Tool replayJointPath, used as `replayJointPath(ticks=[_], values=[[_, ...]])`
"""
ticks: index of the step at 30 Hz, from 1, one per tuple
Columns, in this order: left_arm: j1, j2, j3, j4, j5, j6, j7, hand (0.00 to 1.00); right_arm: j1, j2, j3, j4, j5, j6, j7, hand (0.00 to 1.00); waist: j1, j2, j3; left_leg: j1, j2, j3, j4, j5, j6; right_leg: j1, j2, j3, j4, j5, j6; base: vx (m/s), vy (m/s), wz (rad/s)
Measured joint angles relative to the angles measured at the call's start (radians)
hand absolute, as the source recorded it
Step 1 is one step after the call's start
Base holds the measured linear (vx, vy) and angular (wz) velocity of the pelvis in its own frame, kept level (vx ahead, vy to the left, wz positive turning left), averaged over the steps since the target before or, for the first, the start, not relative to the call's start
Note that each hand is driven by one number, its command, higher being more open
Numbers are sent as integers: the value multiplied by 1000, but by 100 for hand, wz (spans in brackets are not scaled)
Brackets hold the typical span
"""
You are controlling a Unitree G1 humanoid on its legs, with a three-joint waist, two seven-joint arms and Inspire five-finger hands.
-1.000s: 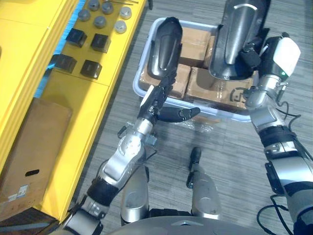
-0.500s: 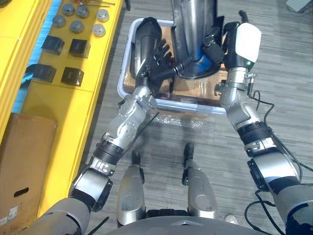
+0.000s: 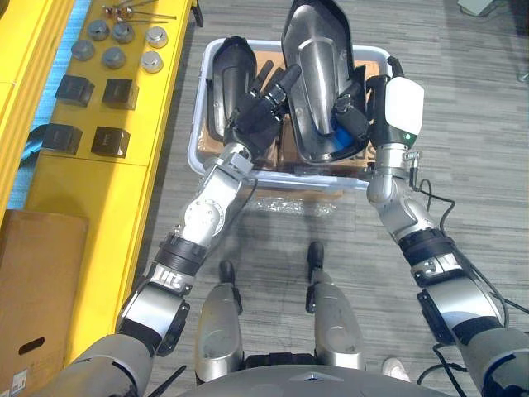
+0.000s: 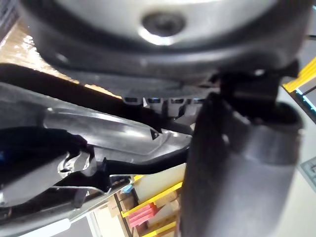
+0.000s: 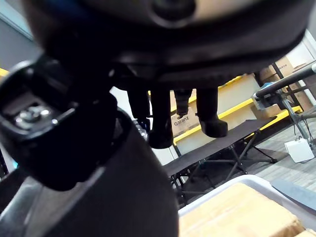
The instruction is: Walk over and take three plastic housings, then place them on the shelf
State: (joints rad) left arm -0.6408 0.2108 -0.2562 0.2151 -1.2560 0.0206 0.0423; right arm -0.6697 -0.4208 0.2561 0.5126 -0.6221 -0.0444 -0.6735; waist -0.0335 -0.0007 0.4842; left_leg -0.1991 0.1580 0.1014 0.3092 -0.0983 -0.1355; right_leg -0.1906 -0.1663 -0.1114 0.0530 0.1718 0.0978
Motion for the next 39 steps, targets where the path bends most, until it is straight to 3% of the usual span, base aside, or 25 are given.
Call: replayJointPath(ticks=[6,15,16,22,26,33,39], values=[[0,2,-2,21,19,5,3,100,33,6,24,-90,-1,-10,-11,0,0,-13,-3,3,0,2,0,0,0,1,0,3,0,0,0,0,0,0],[0,1,-13,41,236,18,68,100,67,39,70,-136,0,-68,-11,0,0,-22,-4,15,0,7,-4,0,0,8,0,7,0,1,1,0,0,0],[0,1,-13,45,244,18,72,0,69,41,71,-136,0,-70,-11,0,0,-23,-3,15,0,7,-4,0,0,8,0,7,0,1,1,0,0,0],[0,0,-14,63,248,15,88,0,86,45,82,-136,3,-82,-11,0,2,-33,-5,15,0,7,-5,0,0,8,0,7,-1,1,1,0,0,0],[0,1,-24,63,276,-25,88,0,117,63,78,-149,10,-93,-11,0,1,-47,-4,16,-1,7,-11,0,0,7,0,6,-3,1,1,0,0,0],[13,-10,-48,57,324,-90,110,0,198,90,63,-256,3,-112,-33,0,1,-49,-5,29,-2,9,-23,2,1,14,0,7,-4,0,1,0,0,0],[133,-9,-68,-32,362,-111,111,0,323,125,62,-328,-3,-133,-54,0,3,-63,-19,77,-5,17,-70,9,-1,38,-2,4,-4,-16,2,12,2,0]])
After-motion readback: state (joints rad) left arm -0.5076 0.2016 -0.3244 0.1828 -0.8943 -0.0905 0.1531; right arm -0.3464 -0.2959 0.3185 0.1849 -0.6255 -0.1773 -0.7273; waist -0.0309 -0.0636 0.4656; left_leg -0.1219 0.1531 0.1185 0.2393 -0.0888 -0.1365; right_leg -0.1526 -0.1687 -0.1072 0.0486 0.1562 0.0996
